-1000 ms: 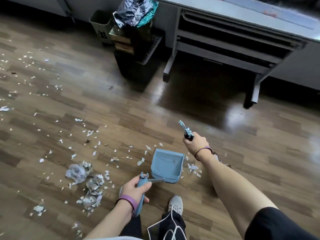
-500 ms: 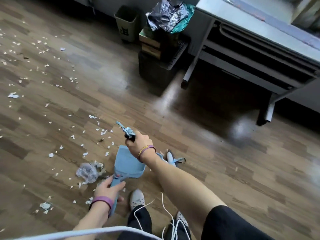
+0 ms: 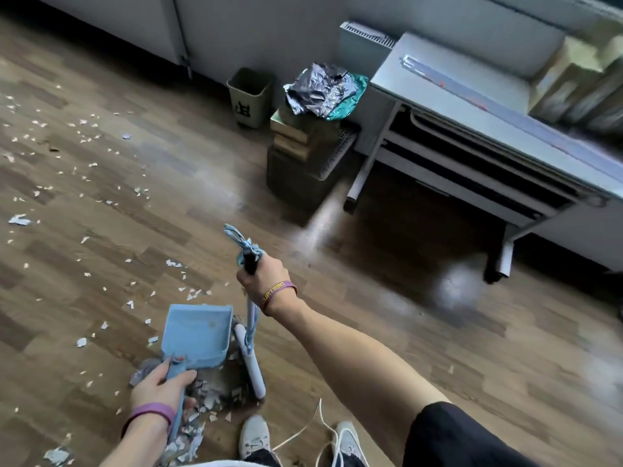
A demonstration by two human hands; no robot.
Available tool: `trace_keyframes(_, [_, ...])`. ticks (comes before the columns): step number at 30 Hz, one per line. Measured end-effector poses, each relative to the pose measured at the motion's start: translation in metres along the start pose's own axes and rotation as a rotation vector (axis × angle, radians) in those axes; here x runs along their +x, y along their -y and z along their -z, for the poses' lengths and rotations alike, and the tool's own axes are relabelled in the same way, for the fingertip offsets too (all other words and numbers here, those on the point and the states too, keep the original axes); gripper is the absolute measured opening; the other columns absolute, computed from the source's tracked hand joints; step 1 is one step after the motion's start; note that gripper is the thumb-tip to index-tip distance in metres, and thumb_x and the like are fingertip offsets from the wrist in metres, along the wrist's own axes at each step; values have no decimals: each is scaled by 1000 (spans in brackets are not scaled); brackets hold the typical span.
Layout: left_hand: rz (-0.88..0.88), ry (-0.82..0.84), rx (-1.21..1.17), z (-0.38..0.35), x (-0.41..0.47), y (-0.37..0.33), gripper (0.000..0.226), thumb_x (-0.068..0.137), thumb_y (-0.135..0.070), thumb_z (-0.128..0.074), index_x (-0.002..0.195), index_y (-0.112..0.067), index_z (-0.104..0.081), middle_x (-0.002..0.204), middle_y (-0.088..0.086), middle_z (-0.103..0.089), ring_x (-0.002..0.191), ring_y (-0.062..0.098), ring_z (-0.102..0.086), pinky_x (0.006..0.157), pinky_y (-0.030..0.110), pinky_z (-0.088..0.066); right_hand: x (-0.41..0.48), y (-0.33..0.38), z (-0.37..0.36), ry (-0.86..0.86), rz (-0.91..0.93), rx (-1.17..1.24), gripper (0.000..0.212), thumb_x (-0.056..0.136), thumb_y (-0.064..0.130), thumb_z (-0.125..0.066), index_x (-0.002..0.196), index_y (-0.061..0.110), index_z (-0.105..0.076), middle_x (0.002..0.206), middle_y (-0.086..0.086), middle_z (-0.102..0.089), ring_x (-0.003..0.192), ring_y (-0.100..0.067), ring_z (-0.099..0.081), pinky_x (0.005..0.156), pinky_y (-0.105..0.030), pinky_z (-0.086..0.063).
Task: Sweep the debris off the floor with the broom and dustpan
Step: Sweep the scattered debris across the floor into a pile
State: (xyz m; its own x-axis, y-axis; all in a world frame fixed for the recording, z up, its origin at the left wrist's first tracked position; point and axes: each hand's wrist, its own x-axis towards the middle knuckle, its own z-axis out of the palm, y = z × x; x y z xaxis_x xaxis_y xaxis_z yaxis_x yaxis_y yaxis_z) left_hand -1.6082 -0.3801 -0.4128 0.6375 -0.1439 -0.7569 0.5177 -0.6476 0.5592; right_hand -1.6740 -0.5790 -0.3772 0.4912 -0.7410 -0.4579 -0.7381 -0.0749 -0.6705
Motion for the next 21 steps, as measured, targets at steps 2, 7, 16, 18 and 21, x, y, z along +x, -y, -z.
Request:
trace_keyframes(2, [-11, 22, 1, -23, -4, -6, 47, 80, 1, -66, 125, -11, -60, 89, 13, -61, 46, 24, -51, 28, 16, -39, 1, -16, 27, -49, 7, -13, 26, 87, 28, -52, 107, 12, -56, 107, -18, -65, 97, -42, -59, 74, -33, -44])
trace_keyframes(7, [-53, 116, 15, -105, -33, -20, 30, 82, 0, -66, 108, -15, -63, 73, 11, -59, 26, 15, -49, 29, 13, -37, 5, -77, 99, -109, 12, -105, 24, 89, 28, -47, 107, 13, -51, 104, -18, -65, 94, -43, -59, 70, -34, -42])
trace_keyframes(16, [-91, 204, 100, -308, -111, -26, 26, 81, -6, -68, 107, -13, -64, 72, 9, -60, 29, 14, -50, 49, 23, -41, 29, -245, 284, -105, 104, -357, 22, 91, 25, -50, 108, 12, -47, 99, -17, -65, 90, -42, -60, 69, -37, -41])
trace_keyframes(18, [-99, 220, 118, -348, -128, -29, 25, 81, -6, -68, 105, -13, -65, 71, 8, -60, 31, 15, -50, 52, 24, -40, 37, -283, 327, -105, 98, -370, 21, 91, 23, -51, 108, 12, -48, 99, -16, -64, 92, -37, -60, 69, -36, -39])
trace_keyframes(21, [-108, 239, 154, -395, -147, -37, 24, 82, -7, -68, 105, -13, -66, 70, 9, -60, 31, 14, -49, 53, 25, -42, 48, -339, 375, -122, 69, -357, 15, 90, 18, -52, 104, 12, -51, 98, -14, -64, 94, -34, -59, 70, -35, -40])
